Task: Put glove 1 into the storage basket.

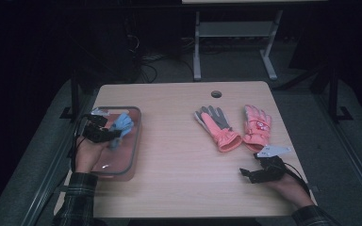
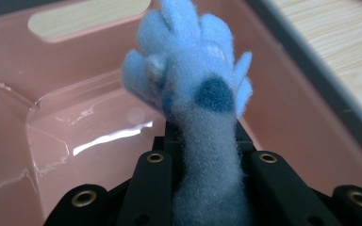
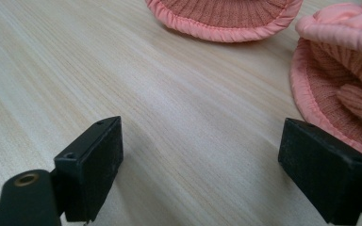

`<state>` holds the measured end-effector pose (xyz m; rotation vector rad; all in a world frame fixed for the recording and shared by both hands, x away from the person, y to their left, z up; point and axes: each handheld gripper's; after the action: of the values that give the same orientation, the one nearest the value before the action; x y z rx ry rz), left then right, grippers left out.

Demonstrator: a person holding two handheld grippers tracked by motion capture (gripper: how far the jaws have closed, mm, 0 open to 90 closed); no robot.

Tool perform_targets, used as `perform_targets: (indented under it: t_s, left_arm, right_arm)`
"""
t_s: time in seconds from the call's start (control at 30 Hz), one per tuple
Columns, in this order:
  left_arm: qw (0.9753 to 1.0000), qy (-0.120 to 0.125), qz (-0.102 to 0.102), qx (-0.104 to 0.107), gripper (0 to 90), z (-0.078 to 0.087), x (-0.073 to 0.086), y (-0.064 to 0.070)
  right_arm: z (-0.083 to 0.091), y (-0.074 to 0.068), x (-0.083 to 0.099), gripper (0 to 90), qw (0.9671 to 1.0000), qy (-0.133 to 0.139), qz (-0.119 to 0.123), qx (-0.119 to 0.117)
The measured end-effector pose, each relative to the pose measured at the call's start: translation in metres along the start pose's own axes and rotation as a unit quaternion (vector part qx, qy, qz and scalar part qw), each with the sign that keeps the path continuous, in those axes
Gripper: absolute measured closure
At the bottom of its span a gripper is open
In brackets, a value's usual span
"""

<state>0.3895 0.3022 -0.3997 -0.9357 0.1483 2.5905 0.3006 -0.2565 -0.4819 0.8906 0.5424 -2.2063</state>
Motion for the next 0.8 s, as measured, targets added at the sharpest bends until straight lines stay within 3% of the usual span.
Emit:
perform_targets:
  t_s: [0.23, 0.33, 0.43, 0.5, 0.7, 0.8]
  left_arm:
    - [0.9995, -0.03, 0.003, 0.004, 75.7, -0.016, 0.006, -0.002]
    - [0.9992, -0.035, 0.011, 0.015, 75.1, -0.018, 0.007, -0.002]
    - [0.9986, -0.052, 0.003, 0.0, 74.2, -0.022, 0.007, -0.002]
    - [0.9981, -0.061, 0.005, 0.002, 73.2, -0.023, 0.008, -0.002]
    - [0.9972, -0.073, 0.014, 0.005, 60.9, -0.028, 0.01, -0.004]
    - [0.9973, -0.069, 0.019, 0.019, 53.2, -0.028, 0.01, -0.006]
  right_arm:
    - [0.0, 0.0, 0.0, 14.0, 1.0, 0.0, 0.0, 0.0]
    - [0.0, 0.0, 0.0, 14.0, 1.0, 0.0, 0.0, 0.0]
    - [0.0, 0.0, 0.0, 14.0, 1.0, 0.0, 0.0, 0.0]
    - [0.0, 0.0, 0.0, 14.0, 1.0, 0.0, 0.0, 0.0]
    - [0.0, 0.0, 0.0, 14.0, 1.0, 0.0, 0.0, 0.0]
    - [0.0, 0.0, 0.0, 14.0, 1.0, 0.0, 0.0, 0.0]
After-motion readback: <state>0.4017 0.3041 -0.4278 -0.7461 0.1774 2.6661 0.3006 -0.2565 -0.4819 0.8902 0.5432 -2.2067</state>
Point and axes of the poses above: each handheld gripper's, and its own axes: z roughly backward along the jaws, x roughly out of its underside, y roughly to its right, and after that the axes turned 7 degrees about -x, right-handed
